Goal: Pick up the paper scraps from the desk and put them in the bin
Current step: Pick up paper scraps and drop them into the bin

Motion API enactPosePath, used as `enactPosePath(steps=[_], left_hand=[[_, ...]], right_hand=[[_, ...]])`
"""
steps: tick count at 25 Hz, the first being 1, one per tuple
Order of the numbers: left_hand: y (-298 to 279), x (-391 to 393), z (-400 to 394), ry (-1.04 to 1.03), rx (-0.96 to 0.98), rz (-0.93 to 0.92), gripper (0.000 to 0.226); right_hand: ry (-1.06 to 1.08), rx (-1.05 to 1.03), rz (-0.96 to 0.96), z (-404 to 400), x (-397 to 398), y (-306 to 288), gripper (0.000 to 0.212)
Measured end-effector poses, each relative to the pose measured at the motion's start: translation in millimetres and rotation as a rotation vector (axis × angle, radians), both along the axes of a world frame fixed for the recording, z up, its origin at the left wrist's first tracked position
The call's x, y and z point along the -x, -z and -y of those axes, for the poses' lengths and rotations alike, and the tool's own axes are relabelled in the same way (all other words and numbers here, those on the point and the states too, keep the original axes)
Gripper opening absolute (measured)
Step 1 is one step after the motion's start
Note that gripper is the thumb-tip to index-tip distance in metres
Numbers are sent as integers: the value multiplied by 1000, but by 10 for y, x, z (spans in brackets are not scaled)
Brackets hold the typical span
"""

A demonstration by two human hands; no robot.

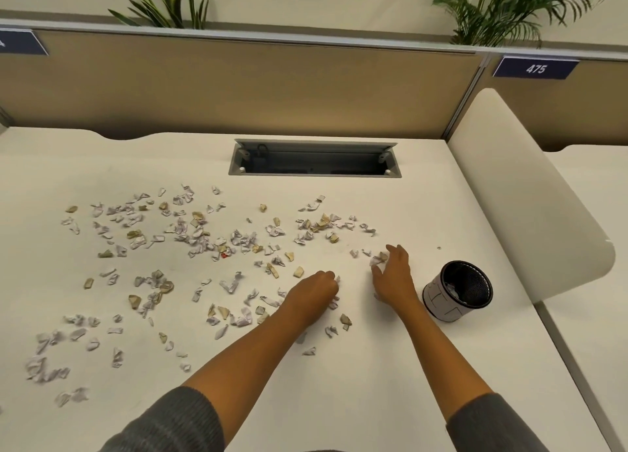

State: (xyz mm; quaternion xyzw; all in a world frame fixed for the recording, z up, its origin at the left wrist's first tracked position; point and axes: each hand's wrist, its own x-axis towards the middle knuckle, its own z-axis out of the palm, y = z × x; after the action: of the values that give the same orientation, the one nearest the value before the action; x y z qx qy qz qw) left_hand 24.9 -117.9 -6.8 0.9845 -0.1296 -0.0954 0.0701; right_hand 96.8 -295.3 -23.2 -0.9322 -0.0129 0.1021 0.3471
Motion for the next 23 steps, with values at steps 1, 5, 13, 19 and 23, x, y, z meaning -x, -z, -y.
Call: enactPosePath(steps=[1, 5, 13, 19, 23], left_hand=[[9, 0, -14, -2, -1, 4, 21], [35, 15, -93, -96, 76, -29, 23], [71, 4, -144, -187, 141, -115, 13], [82, -35, -159, -197, 170, -137, 18], [75, -61, -173, -202, 196, -141, 18]], right_hand=[[-8, 5, -30, -42, -21, 31, 65], [-77, 90, -38, -222, -98, 135, 76], [354, 177, -64, 18, -572, 89, 89], [433, 175, -172, 125, -732, 73, 92], [214, 100, -57, -111, -582, 133, 80]])
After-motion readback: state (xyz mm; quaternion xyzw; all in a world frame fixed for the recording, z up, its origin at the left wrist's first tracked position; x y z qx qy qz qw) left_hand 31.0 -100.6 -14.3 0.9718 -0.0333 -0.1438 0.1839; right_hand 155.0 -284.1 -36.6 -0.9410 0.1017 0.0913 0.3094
